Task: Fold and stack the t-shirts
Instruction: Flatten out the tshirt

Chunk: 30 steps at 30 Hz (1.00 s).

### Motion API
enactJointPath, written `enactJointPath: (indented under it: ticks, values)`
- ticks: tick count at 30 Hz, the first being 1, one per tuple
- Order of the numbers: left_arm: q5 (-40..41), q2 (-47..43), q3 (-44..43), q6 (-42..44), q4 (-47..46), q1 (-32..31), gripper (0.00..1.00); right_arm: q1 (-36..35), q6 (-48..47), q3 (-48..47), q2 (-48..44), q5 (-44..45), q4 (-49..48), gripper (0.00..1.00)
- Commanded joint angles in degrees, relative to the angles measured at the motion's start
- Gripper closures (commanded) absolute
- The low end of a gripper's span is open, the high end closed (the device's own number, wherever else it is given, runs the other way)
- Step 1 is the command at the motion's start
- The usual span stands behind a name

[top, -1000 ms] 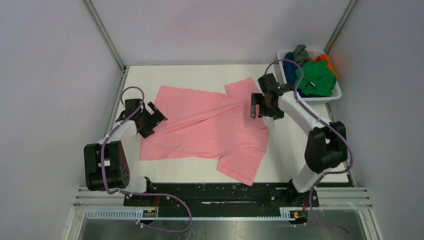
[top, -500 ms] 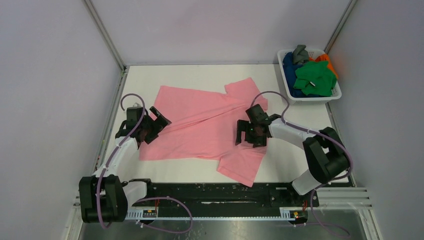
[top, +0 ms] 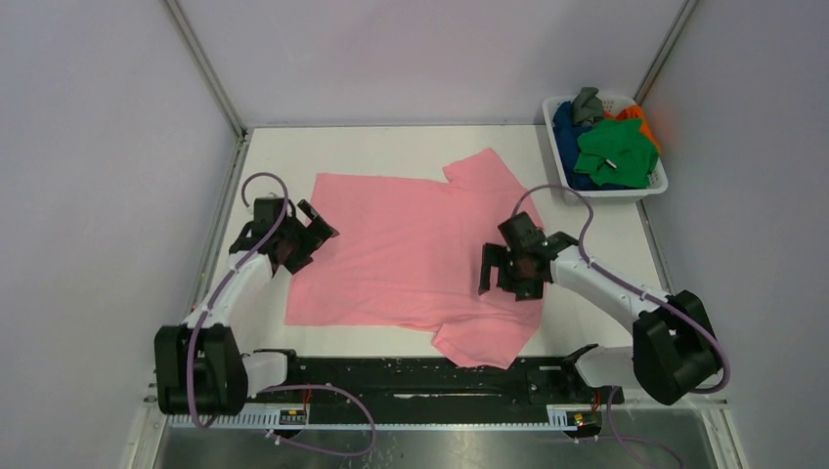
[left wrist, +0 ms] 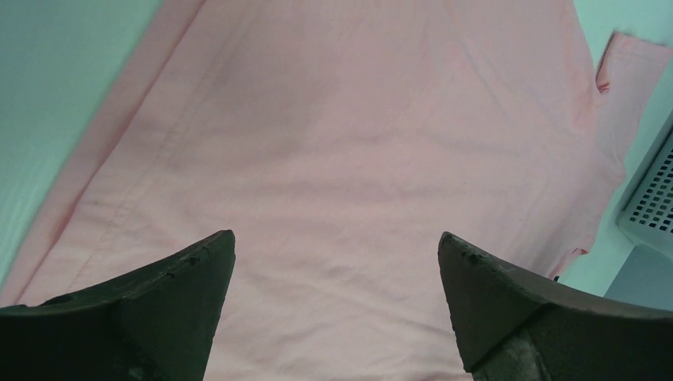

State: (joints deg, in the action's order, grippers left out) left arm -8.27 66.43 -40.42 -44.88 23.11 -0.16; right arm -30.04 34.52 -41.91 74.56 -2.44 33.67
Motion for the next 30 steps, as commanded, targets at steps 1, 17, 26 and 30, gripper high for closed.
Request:
enactJointPath:
  ticks: [1,17,26,30]
  values:
    - [-0.2,7.3,-7.8,0.2,-1.5,-1.7,0.01,2.9,-2.4,-12.6,5.1,1.7,0.3,0.01]
    - [-2.8,40.8,-30.9,0.8,-2.3,-4.0,0.01,12.3,-2.2,-44.3,41.4,-2.3,3.4,0.01]
    - [-4.2,53.4,-43.2,-0.4,0.5,-4.0,0.01,16.2,-3.3,-65.1,57.2,-6.3,11.7,0.00]
    - [-3.8,56.2,-47.5,-1.0,1.5,-3.9,0.01,18.0,-5.2,-82.3,66.7,-6.8,19.2,0.01]
